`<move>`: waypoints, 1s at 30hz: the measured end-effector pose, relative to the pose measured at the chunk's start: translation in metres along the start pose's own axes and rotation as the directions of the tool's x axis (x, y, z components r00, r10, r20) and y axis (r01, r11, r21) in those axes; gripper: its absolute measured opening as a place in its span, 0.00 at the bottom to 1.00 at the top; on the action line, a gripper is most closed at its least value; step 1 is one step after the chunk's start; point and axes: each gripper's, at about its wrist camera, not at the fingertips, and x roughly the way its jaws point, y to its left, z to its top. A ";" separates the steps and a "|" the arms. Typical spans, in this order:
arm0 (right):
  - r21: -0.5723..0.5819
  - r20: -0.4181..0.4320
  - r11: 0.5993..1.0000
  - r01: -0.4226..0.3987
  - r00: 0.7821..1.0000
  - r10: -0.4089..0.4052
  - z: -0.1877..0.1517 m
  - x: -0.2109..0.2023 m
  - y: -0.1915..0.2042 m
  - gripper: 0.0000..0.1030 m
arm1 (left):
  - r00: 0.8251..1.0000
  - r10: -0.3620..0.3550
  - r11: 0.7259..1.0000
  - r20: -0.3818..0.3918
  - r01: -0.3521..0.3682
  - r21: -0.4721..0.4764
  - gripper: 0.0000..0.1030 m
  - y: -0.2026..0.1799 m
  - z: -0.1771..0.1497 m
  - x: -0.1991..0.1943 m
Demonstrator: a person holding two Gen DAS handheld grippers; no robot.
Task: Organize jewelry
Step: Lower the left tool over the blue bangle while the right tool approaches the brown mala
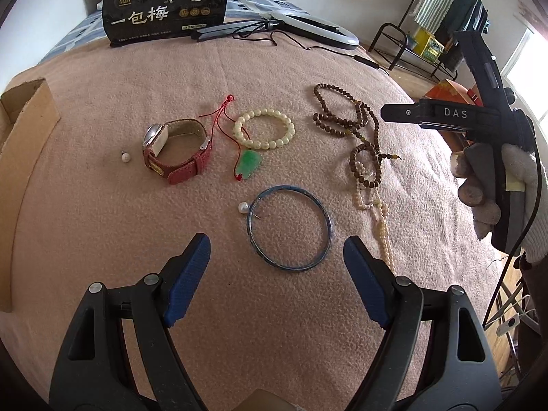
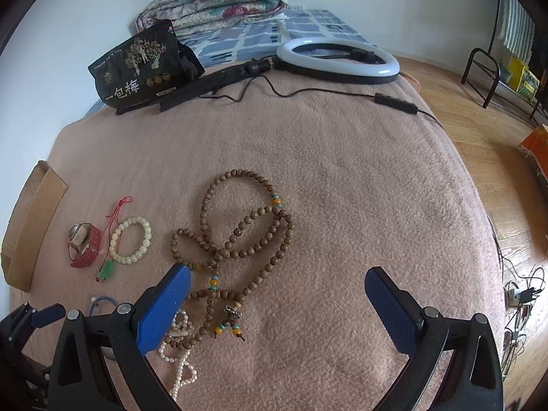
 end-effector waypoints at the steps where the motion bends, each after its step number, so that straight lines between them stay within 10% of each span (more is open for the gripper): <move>1: 0.007 -0.010 1.000 -0.007 1.000 0.007 0.002 0.004 0.000 1.00 | 1.000 -0.003 1.000 -0.008 0.003 -0.011 0.80 0.001 0.001 0.002; 30: 0.113 -0.166 0.992 -0.061 0.983 0.080 0.021 0.058 0.022 1.00 | 0.990 0.134 0.991 -0.038 -0.133 0.027 0.85 -0.032 0.014 0.051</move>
